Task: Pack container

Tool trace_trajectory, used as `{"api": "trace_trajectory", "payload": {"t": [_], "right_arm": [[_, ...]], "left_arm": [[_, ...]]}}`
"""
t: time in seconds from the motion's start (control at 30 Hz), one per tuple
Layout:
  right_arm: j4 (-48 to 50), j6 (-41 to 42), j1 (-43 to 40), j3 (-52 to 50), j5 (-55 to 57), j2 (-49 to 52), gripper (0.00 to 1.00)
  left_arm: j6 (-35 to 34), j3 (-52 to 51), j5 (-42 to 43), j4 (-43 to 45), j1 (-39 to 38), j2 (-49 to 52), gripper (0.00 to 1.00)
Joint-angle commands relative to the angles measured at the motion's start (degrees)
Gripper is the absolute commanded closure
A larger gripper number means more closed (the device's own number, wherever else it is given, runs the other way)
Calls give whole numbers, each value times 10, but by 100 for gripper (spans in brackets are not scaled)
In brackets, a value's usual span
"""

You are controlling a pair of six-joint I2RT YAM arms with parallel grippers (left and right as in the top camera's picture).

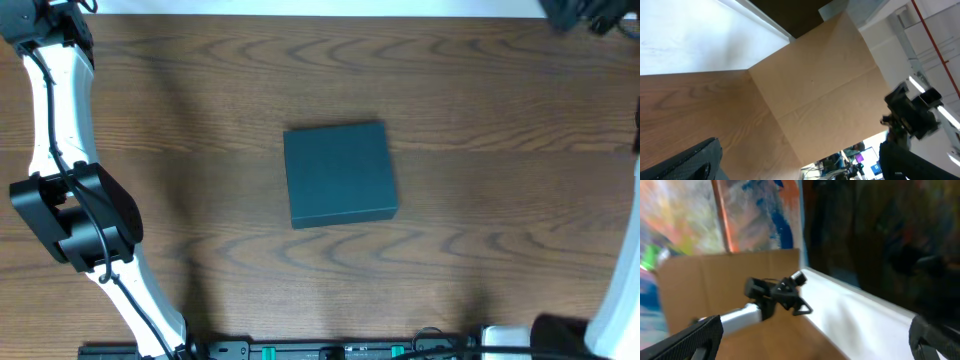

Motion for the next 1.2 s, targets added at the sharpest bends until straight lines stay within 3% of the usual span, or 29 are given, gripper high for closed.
{"api": "trace_trajectory", "payload": {"t": [0.0,0.2,0.4,0.77,1.17], "right_arm": [[-73,-246,33,-16,104,-40,1],[-219,-416,117,-70,312,-115,1],[-214,-438,172,-214,468,-219,1],[-147,-433,169,-502,499,-419,1],[4,-435,162,-840,500,-643,1]], "left_arm": [[3,14,3,4,1,-23,1],[3,14,3,4,1,-23,1],[3,14,3,4,1,-23,1],[3,14,3,4,1,-23,1],[3,14,3,4,1,-23,1]]}}
